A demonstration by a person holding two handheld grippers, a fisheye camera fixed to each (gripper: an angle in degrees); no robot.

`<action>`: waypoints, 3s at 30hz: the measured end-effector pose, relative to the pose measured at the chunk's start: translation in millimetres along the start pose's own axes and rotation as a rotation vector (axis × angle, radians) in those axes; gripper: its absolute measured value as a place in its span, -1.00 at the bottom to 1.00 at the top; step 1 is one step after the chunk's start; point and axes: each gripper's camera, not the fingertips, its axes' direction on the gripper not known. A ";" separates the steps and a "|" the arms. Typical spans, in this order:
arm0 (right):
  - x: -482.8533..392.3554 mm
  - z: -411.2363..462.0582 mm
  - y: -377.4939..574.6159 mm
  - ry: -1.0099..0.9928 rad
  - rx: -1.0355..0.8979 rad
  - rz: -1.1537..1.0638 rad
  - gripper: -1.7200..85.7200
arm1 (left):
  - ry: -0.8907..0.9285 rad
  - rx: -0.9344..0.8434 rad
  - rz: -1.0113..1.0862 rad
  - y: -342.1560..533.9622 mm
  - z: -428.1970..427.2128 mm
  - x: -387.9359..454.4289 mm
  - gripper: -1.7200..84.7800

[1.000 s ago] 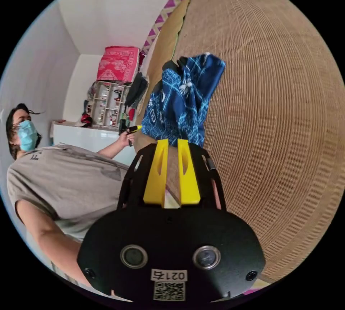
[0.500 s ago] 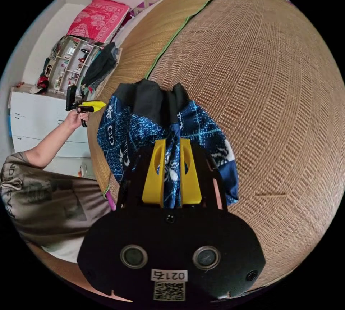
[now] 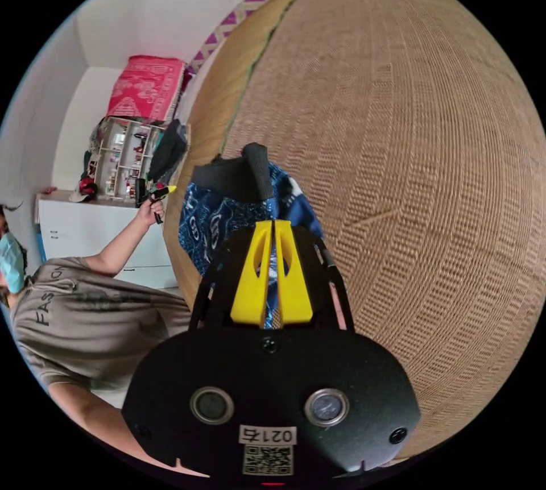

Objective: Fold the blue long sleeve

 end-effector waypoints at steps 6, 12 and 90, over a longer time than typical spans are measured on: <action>9.7 8.8 -2.6 -0.029 0.079 0.059 -0.93 | -0.029 -0.159 0.049 -27.0 50.0 -1.3 -0.73; 1.6 -0.4 -28.2 0.034 0.098 0.074 -0.78 | -0.083 -0.180 0.095 -63.9 71.9 -2.6 -0.71; -170.1 -64.1 -126.8 0.432 -0.262 -0.329 -0.98 | -0.241 -0.375 0.366 -163.8 102.5 83.8 -0.98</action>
